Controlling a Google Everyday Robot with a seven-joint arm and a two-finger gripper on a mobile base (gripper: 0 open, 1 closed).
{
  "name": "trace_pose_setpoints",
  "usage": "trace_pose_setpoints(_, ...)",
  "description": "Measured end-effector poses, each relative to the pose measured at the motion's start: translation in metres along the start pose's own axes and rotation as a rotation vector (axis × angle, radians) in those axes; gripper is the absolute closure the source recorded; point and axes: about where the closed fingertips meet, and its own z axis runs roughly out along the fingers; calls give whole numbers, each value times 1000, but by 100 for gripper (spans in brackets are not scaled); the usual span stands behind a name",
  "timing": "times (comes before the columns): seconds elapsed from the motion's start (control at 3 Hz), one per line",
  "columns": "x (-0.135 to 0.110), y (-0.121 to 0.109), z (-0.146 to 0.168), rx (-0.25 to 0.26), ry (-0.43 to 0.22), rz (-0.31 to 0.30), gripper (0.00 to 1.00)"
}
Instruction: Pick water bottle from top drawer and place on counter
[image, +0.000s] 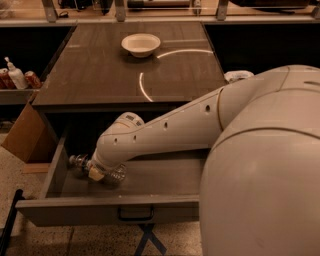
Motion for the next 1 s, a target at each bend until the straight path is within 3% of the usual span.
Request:
trace_pose_setpoints(0.33,-4,1,-5,-20,-53,-8,95)
trace_pose_setpoints(0.67,-30,9,-12,-108,-199,56,100)
trace_pose_setpoints(1.0,-43,14,-30,-180,-299,55,100)
